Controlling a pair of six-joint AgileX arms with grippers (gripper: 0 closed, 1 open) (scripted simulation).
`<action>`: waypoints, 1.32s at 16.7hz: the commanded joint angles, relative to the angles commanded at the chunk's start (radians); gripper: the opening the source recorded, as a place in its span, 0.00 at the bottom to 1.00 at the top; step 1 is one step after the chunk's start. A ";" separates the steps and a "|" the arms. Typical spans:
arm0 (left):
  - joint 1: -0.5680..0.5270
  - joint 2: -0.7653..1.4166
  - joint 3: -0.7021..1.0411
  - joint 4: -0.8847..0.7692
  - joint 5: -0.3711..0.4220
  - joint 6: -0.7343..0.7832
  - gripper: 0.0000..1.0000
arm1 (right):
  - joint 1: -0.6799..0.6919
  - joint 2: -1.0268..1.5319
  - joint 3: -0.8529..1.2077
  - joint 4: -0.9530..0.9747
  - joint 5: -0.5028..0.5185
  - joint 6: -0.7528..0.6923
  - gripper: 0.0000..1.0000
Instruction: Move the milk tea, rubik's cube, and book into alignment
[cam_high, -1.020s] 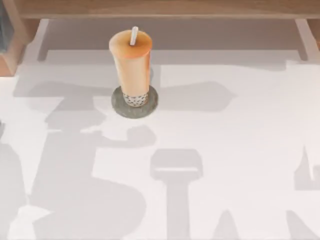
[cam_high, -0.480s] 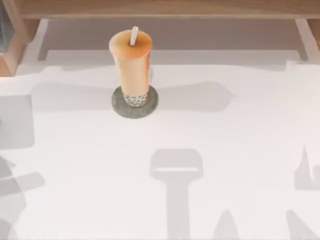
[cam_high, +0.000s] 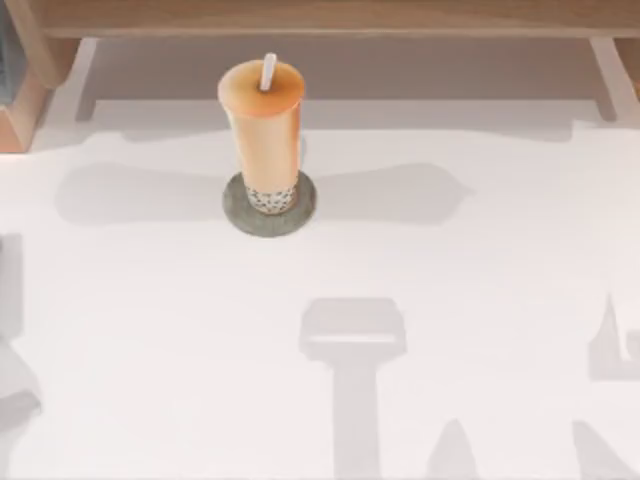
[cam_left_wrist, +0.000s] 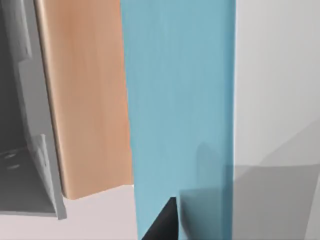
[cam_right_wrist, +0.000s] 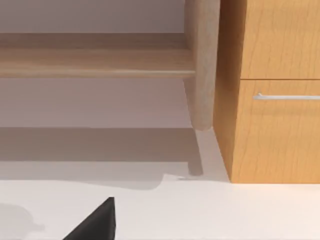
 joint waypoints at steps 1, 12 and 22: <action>0.000 0.000 0.000 0.000 0.000 0.000 0.00 | 0.000 0.000 0.000 0.000 0.000 0.000 1.00; -0.014 0.022 0.009 0.020 -0.010 -0.011 0.08 | 0.000 0.000 0.000 0.000 0.000 0.000 1.00; -0.014 0.022 0.009 0.020 -0.010 -0.011 0.83 | 0.000 0.000 0.000 0.000 0.000 0.000 1.00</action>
